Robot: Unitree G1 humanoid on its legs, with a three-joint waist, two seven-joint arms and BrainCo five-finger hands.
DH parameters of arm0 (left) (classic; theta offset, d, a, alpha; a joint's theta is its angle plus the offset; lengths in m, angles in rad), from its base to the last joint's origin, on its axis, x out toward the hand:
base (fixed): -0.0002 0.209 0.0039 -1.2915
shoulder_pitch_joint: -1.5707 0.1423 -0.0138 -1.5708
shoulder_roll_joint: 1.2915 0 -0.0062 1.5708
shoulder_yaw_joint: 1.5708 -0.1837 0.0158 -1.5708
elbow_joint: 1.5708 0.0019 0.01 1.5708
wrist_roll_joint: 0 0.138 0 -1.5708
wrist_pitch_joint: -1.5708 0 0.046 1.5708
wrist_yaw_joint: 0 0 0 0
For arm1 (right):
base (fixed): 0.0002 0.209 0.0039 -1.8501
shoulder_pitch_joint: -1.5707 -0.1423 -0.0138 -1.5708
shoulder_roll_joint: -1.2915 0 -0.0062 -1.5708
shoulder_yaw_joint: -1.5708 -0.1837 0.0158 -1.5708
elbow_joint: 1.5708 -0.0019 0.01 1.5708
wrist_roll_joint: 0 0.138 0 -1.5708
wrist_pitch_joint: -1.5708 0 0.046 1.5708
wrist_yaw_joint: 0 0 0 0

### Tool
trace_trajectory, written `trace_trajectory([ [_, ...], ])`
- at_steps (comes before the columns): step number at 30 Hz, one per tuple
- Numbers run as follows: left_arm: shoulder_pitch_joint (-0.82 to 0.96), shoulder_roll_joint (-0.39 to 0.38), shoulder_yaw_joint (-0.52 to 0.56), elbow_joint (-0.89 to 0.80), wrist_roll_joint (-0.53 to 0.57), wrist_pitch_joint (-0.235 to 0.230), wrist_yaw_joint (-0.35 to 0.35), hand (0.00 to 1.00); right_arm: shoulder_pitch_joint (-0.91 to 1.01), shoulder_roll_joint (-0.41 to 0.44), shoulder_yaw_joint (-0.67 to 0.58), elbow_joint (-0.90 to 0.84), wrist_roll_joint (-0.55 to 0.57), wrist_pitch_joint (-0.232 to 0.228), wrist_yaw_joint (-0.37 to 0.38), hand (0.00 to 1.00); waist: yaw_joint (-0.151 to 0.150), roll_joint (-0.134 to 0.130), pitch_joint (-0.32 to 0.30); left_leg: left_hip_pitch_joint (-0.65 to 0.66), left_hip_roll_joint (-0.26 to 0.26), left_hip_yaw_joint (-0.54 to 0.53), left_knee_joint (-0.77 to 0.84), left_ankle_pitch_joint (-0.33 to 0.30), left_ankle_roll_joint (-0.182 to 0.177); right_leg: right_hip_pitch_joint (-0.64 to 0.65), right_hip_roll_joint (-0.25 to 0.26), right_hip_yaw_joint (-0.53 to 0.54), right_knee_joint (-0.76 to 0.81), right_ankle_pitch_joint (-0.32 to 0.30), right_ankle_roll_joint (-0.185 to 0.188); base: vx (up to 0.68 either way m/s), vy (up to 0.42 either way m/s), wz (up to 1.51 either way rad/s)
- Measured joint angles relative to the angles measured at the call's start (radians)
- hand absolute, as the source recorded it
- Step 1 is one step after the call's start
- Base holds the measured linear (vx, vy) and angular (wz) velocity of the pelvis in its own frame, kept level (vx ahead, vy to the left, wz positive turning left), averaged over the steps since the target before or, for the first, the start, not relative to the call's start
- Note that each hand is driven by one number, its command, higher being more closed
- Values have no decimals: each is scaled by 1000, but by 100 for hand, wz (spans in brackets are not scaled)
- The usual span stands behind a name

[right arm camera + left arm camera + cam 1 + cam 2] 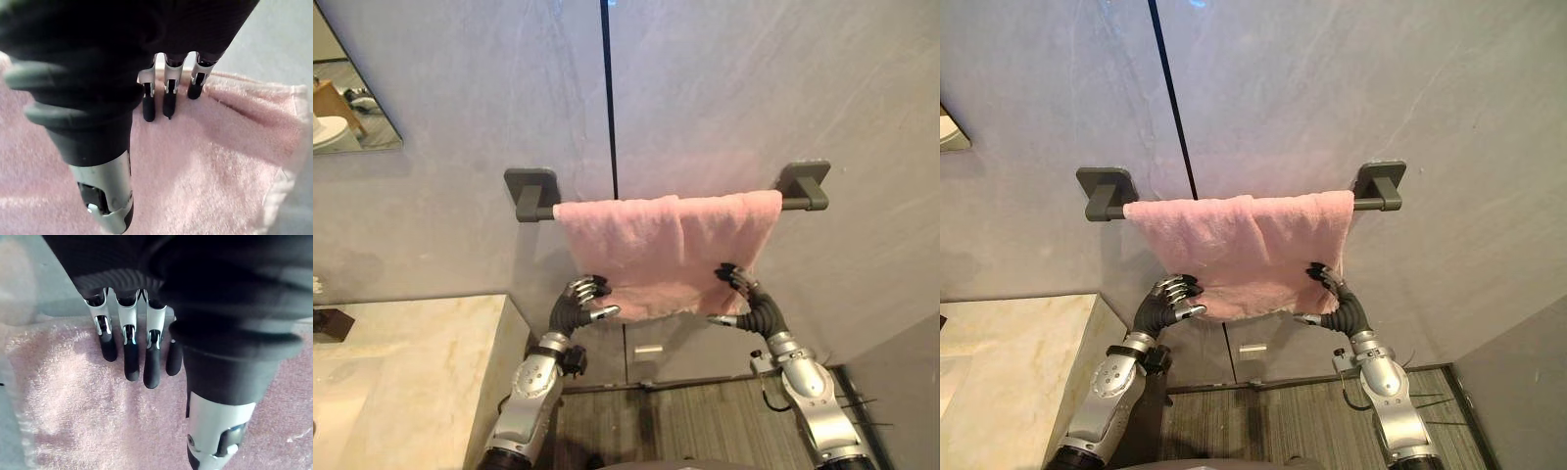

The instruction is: Organize washtable

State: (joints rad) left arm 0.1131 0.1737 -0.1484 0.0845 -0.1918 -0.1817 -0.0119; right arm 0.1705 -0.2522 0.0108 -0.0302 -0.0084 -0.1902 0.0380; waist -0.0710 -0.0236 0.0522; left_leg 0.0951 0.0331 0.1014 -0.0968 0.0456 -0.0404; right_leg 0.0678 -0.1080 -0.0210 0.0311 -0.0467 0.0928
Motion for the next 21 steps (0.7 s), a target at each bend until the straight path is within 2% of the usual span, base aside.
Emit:
trace_trajectory([
  [9, 73, -35, 153, -50, 30, -3, 41, 0, 91, 105, -179, -76, 1, -1, -22, 0, -1, -9, -2, 0, 1, 4, 1, -1, -1, 2, 0, 1, -12, 1, 0, 0, 0, 0],
  [17, 131, -75, 221, -57, 49, -3, 56, 0, 172, 167, -285, -86, -4, -1, -43, 0, -1, -10, -2, 0, 1, 10, 1, -7, -1, 3, 0, 5, -16, 1, 0, 0, -1, -1],
  [21, 164, -82, 243, -45, 72, -4, 55, 0, 209, 167, -303, -55, -46, -1, -53, 0, -1, -10, -1, 0, 1, 11, 1, -10, 0, 3, 0, 7, -16, 1, 0, 0, 0, 0],
])
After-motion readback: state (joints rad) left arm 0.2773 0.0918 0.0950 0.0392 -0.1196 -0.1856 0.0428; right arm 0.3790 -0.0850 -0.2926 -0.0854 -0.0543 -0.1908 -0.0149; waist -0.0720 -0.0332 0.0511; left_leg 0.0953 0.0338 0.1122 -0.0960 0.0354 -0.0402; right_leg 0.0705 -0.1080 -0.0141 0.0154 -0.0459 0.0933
